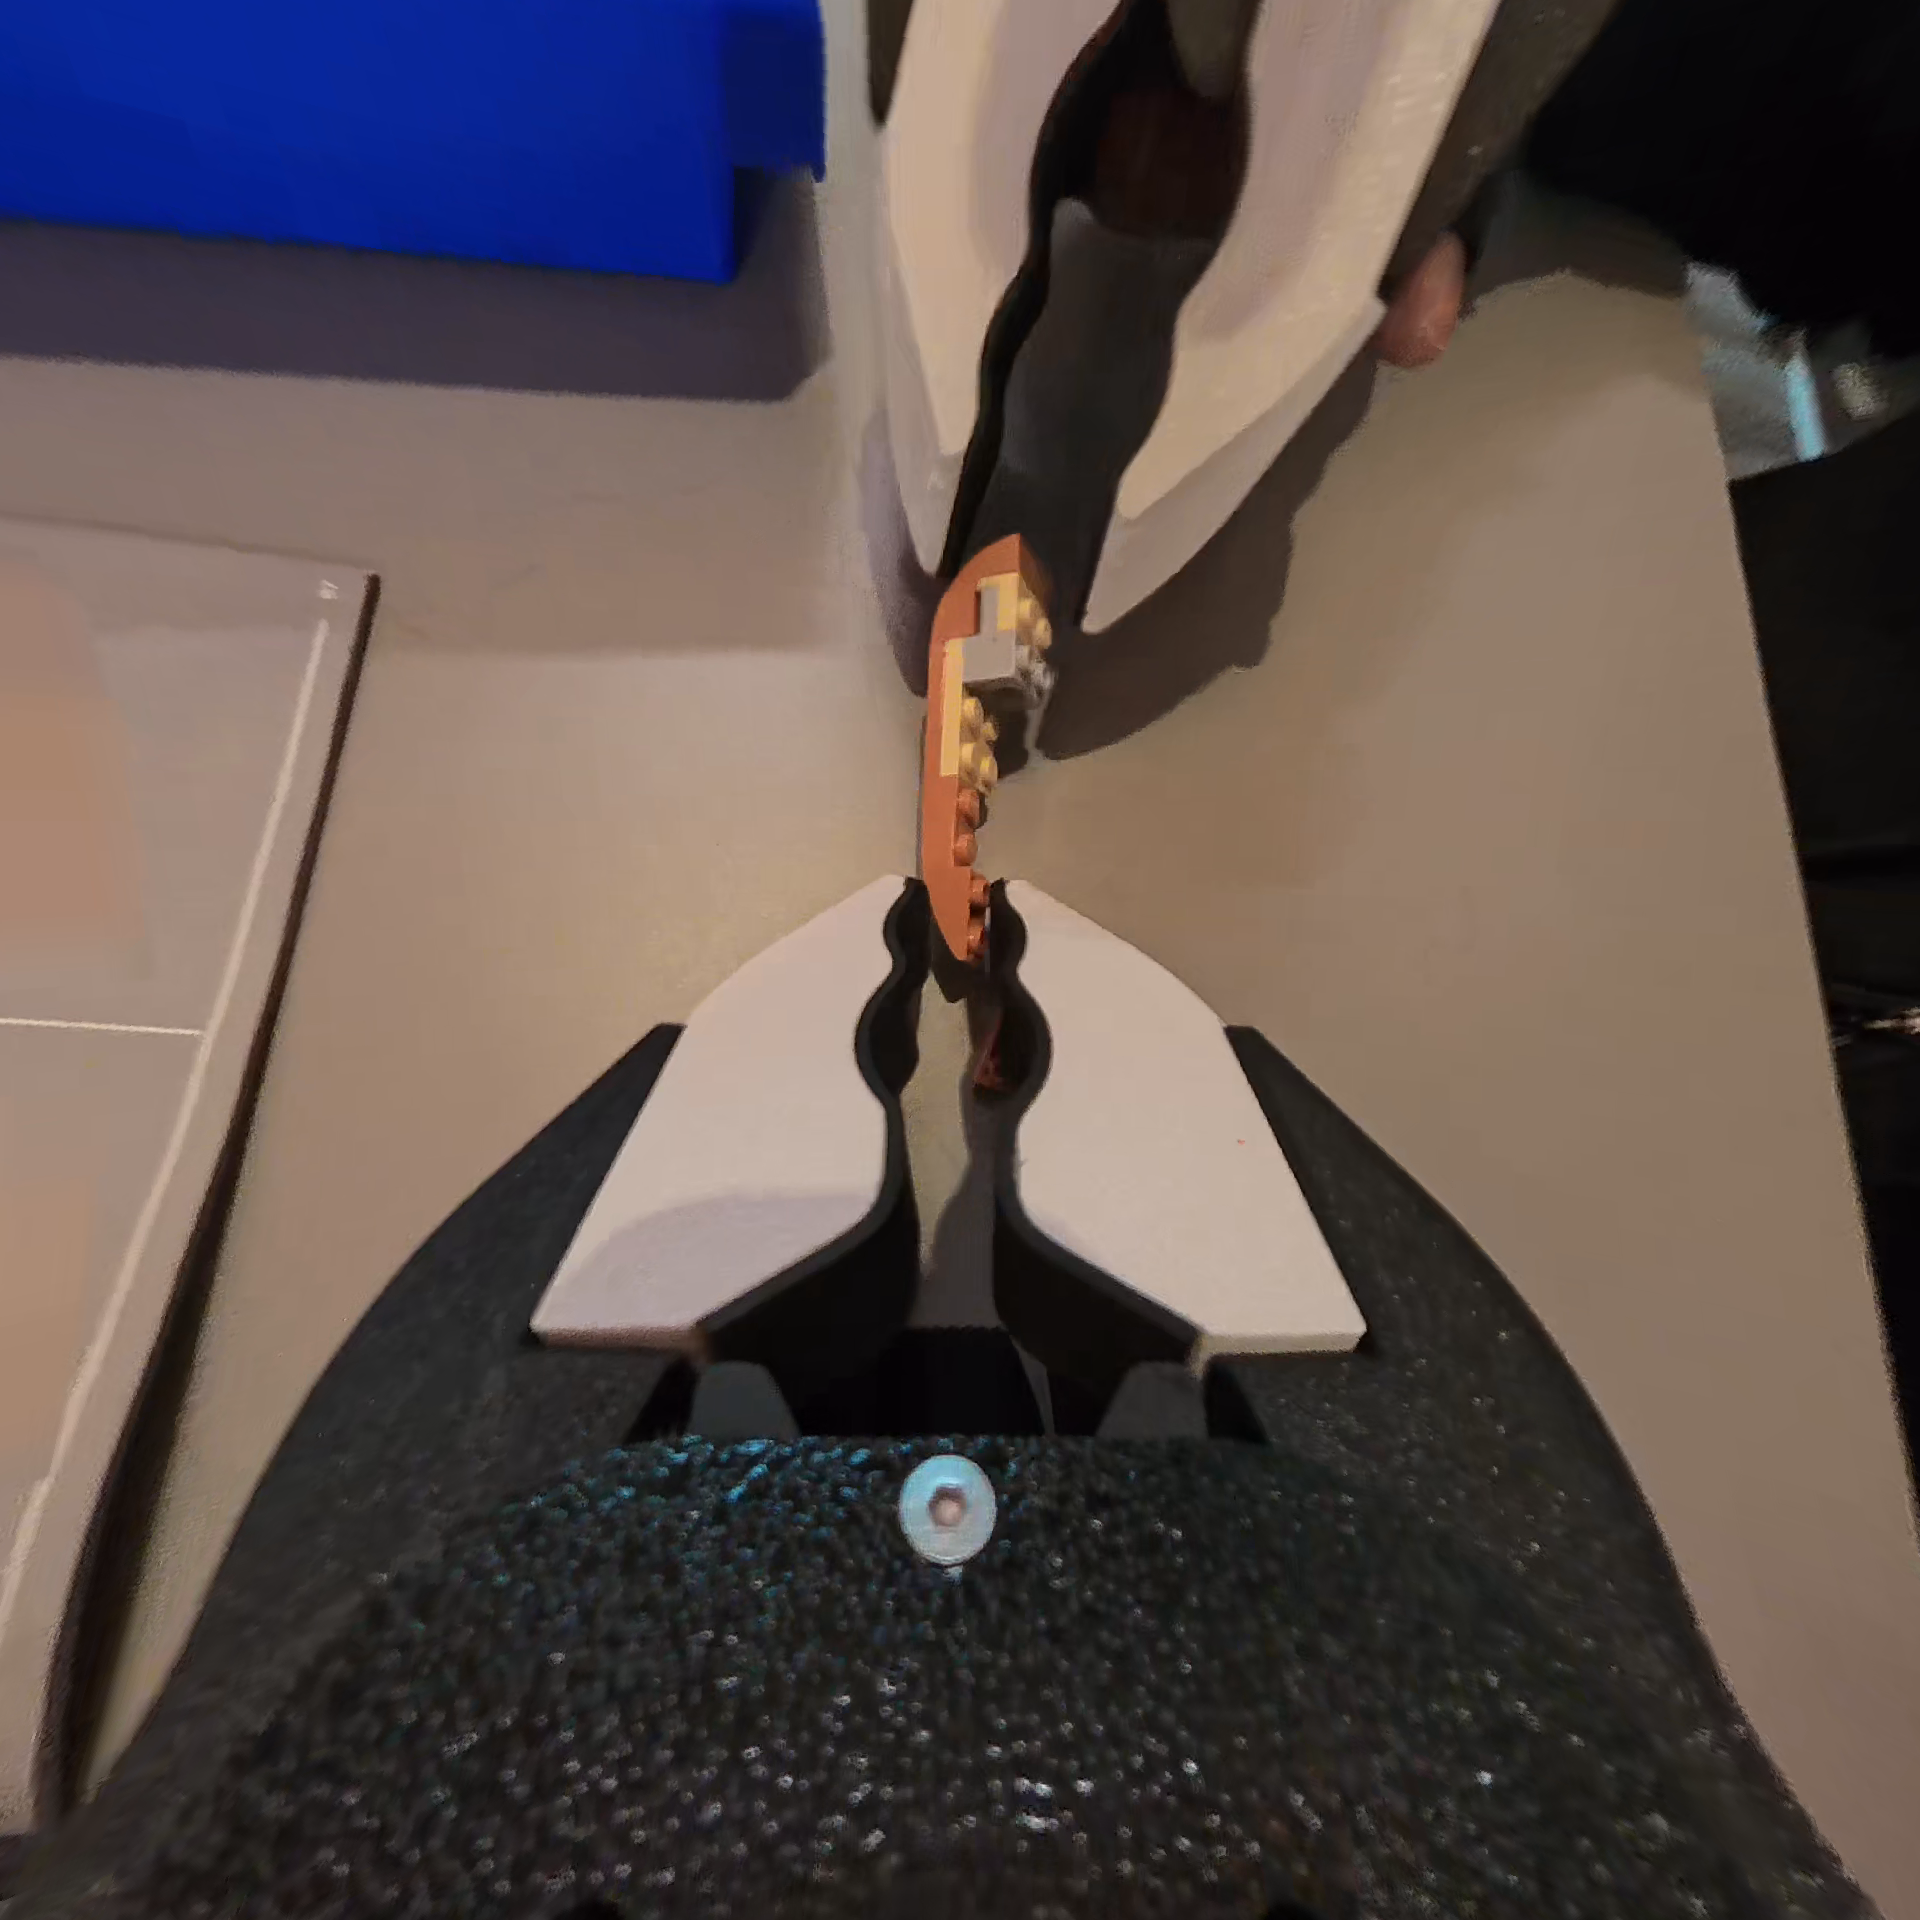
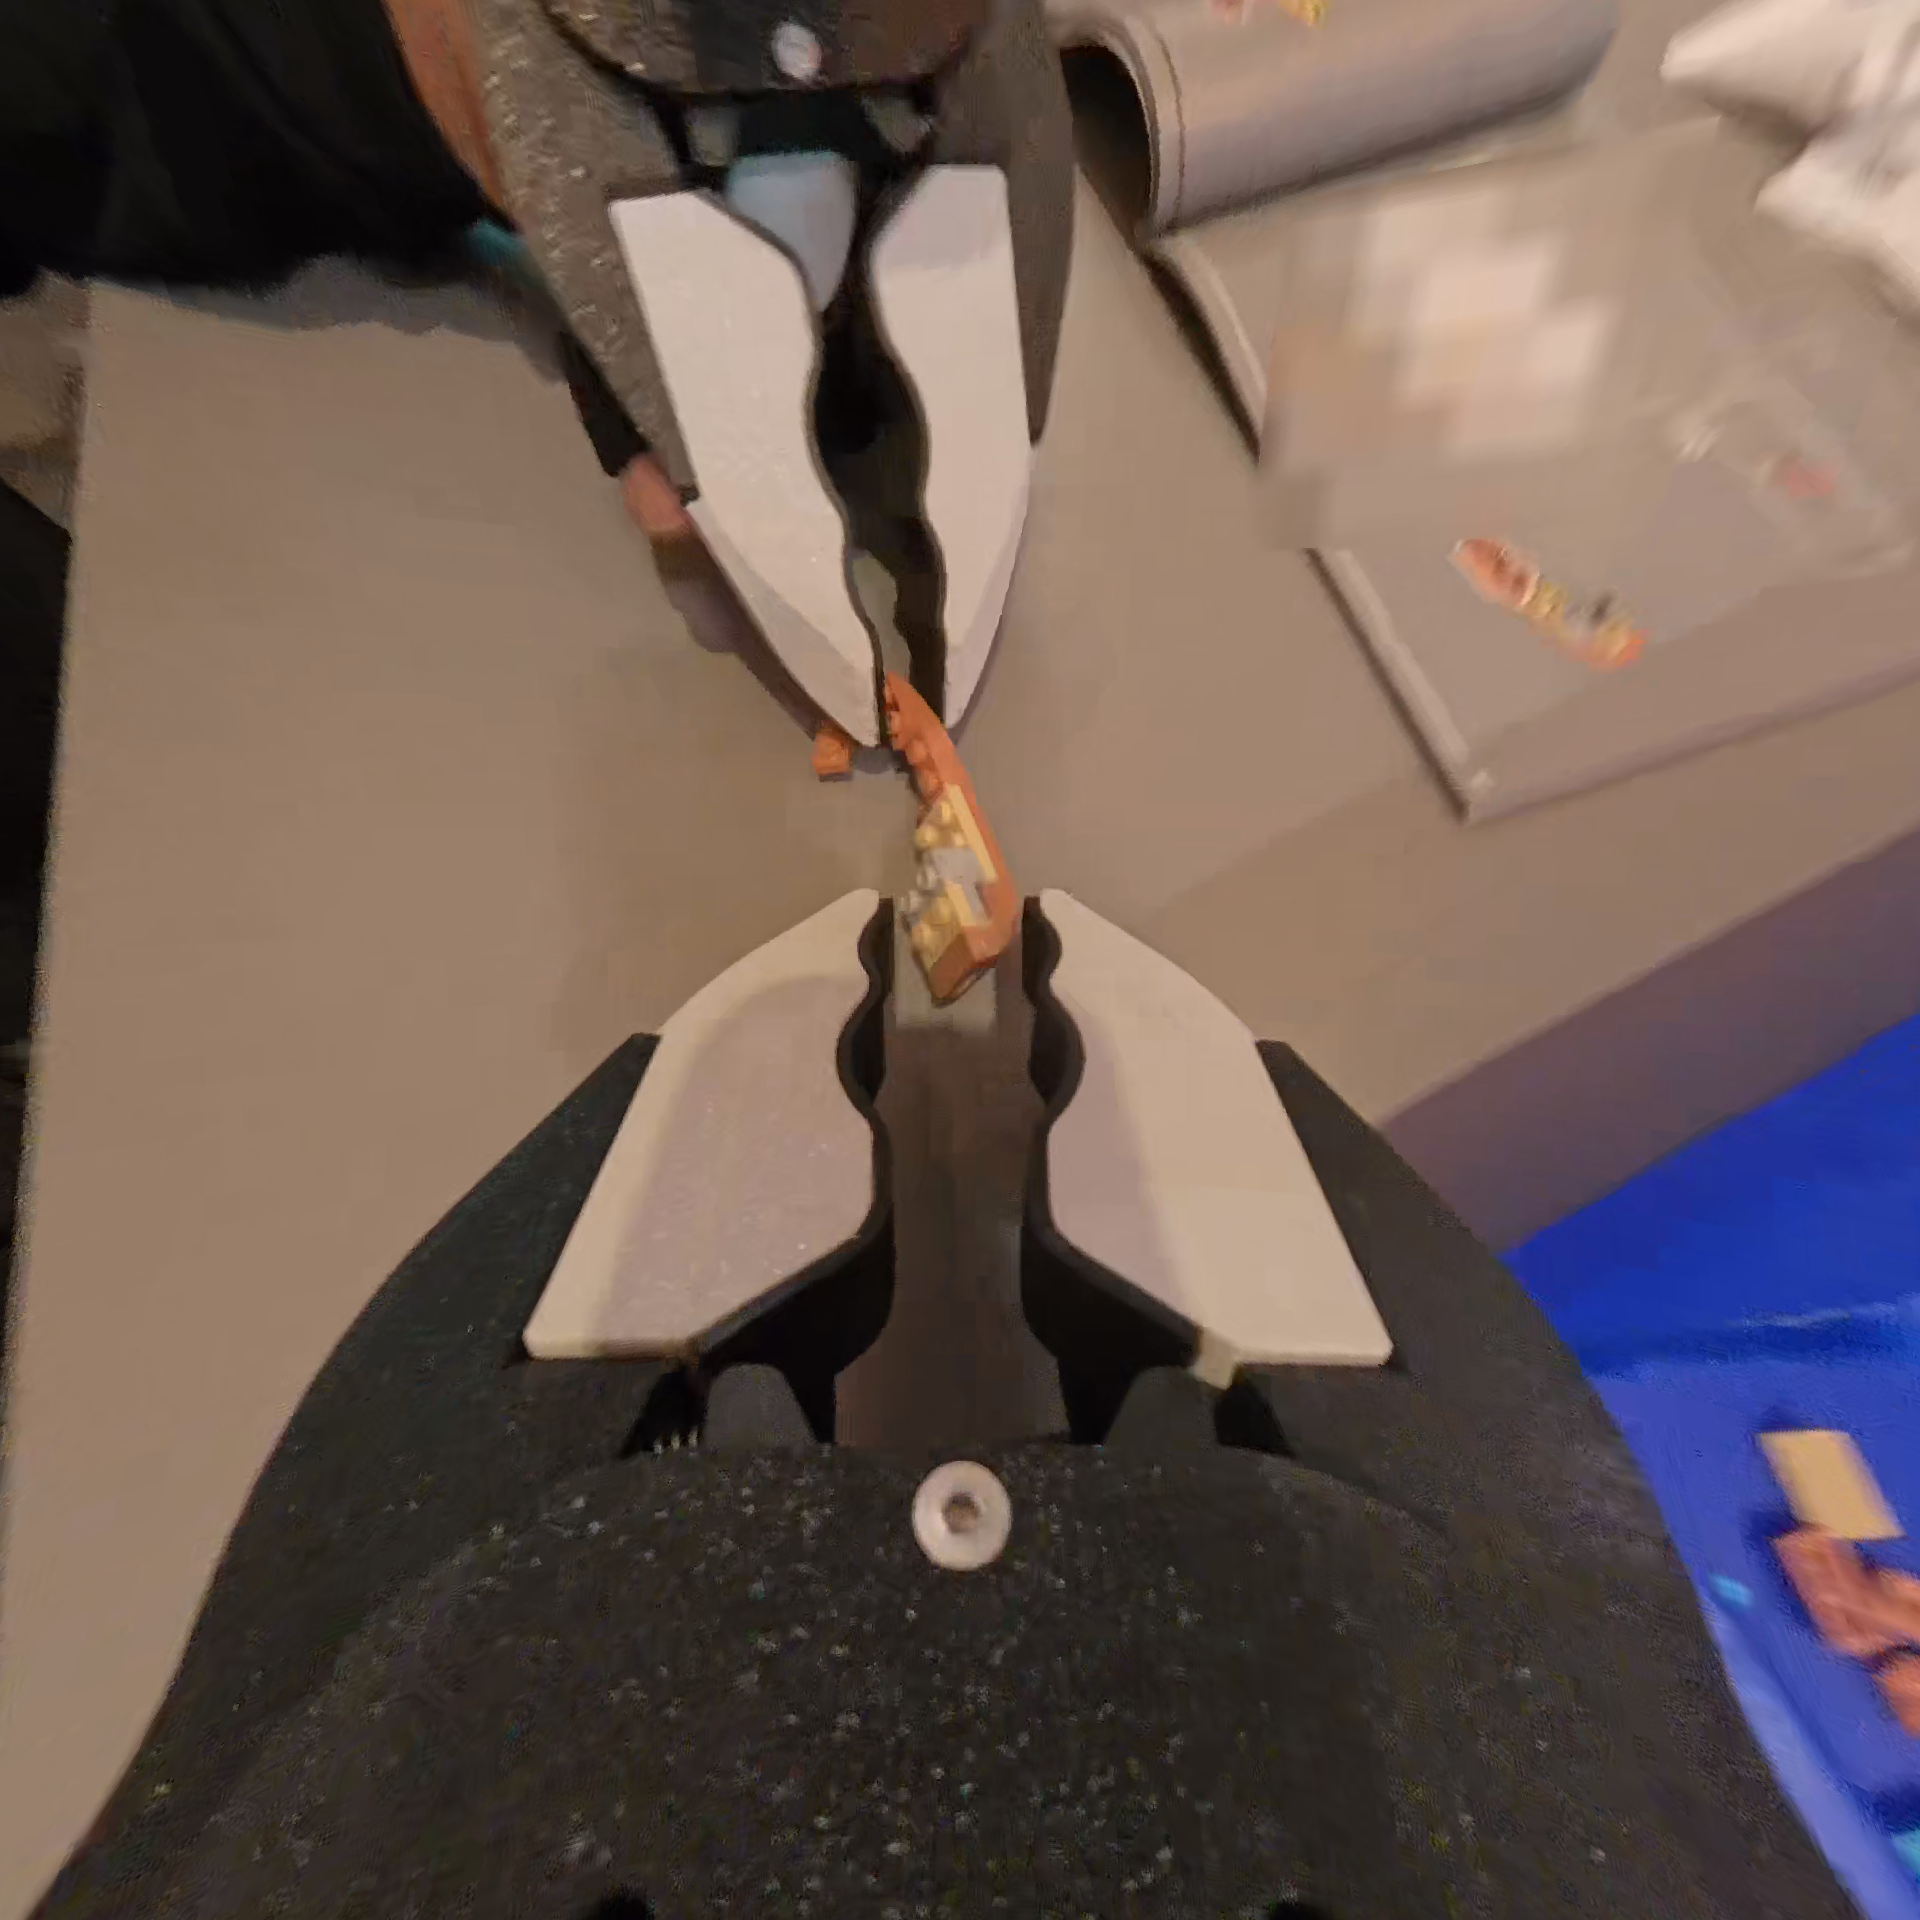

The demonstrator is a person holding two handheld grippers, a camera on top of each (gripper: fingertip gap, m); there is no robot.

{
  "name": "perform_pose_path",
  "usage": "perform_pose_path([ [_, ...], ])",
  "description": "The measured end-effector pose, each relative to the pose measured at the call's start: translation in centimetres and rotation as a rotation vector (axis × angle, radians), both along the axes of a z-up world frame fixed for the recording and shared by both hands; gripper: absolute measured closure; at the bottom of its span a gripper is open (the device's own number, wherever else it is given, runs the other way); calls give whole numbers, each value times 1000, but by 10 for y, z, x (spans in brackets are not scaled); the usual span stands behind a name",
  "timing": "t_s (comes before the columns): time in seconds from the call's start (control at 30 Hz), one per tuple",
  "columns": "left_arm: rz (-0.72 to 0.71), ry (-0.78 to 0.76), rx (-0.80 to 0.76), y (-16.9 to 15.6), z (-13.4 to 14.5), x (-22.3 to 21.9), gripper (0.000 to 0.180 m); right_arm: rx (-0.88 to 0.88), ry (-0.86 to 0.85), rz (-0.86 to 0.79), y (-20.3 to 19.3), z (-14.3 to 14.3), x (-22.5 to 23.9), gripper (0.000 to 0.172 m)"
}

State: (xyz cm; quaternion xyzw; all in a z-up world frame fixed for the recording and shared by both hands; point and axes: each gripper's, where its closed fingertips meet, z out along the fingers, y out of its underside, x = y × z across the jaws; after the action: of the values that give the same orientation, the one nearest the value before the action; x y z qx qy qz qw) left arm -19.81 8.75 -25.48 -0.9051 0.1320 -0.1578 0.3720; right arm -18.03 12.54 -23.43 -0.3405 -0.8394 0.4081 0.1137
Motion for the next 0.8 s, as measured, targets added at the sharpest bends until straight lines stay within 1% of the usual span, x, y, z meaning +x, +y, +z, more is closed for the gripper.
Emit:
perform_pose_path([
  [0.1, 24, -81, -39, -2, -2, 1, 170, 134, 198, 73, 4, 8, -1, 143],
  [0.17, 41, -100, -48, -2, -1, -1, 170, 237, 272, 129, 4, 3, 1, 138],
  [0.23, 46, -116, -57, -2, -2, 0, 170, 300, 293, 174, 2, -4, 4, 135],
  [0.33, 42, -137, -68, -3, -1, 1, 170, 389, 304, 184, 2, -16, 1, 135],
  [0.37, 39, -138, -69, -3, -1, 2, 170, 411, 308, 187, 2, -19, -1, 136],
  [0.4, 38, -133, -68, -3, -1, 2, 170, 423, 317, 176, 1, -21, -3, 145],
  [0.43, 38, -126, -65, -2, -2, 2, 170, 428, 320, 159, 1, -21, -6, 149],
  [0.47, 41, -113, -61, -2, -2, 1, 169, 426, 310, 146, 1, -22, -8, 151],
  [0.53, 44, -69, -42, -2, -2, -2, 162, 389, 250, 114, 2, -23, -8, 151],
  [0.67, 10, 57, 14, -9, 4, -10, 151, 198, -6, 12, 2, -24, 1, 151],
  [0.73, -22, 105, 2, -16, 2, -11, 148, 121, -88, -17, 2, -23, 4, 151],
  [0.8, -85, 107, -30, -25, -2, -5, 147, 92, -120, -39, 4, -24, 5, 151],
])
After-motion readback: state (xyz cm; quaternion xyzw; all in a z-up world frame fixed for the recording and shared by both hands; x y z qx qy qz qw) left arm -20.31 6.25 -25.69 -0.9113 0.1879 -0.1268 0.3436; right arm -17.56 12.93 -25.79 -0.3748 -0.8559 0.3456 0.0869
